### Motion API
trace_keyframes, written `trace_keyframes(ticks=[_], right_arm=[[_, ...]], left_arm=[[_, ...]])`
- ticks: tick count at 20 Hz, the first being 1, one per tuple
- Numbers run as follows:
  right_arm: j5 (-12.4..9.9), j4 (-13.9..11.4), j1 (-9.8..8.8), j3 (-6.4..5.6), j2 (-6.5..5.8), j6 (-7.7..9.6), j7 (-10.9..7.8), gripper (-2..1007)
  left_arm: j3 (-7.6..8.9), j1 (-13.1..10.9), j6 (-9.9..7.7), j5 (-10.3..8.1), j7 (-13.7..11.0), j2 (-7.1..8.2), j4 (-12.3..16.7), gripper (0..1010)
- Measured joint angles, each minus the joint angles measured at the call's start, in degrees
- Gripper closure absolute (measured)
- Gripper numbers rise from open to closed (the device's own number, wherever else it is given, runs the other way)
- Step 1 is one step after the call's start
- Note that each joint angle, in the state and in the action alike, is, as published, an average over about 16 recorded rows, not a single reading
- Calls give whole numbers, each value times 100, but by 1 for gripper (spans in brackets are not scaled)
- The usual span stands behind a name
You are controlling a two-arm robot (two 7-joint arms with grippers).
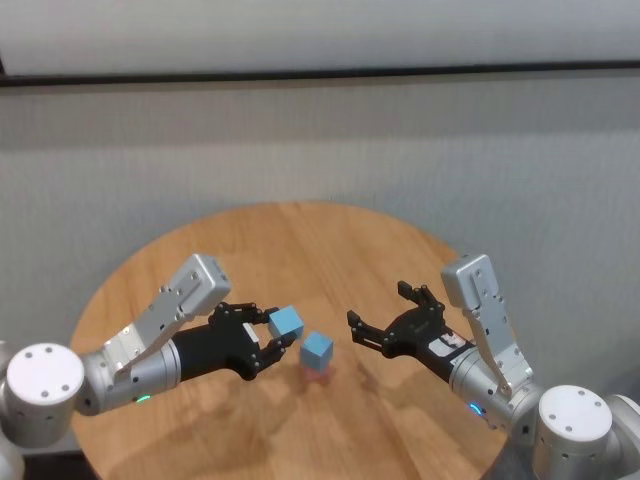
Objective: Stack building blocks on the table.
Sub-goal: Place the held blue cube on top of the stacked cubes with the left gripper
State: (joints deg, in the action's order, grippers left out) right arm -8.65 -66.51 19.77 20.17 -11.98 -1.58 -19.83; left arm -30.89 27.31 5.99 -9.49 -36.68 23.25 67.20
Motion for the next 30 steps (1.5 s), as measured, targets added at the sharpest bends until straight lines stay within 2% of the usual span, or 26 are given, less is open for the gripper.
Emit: trace_keyframes(ticks=[15,30], right_arm=[[0,0,0,0,0,0,0,0],[0,0,0,0,0,0,0,0]], left_arm=[[-297,344,-32,135,-55,-257,-305,606],[-413,398,-12,154,-65,-366,-323,606]])
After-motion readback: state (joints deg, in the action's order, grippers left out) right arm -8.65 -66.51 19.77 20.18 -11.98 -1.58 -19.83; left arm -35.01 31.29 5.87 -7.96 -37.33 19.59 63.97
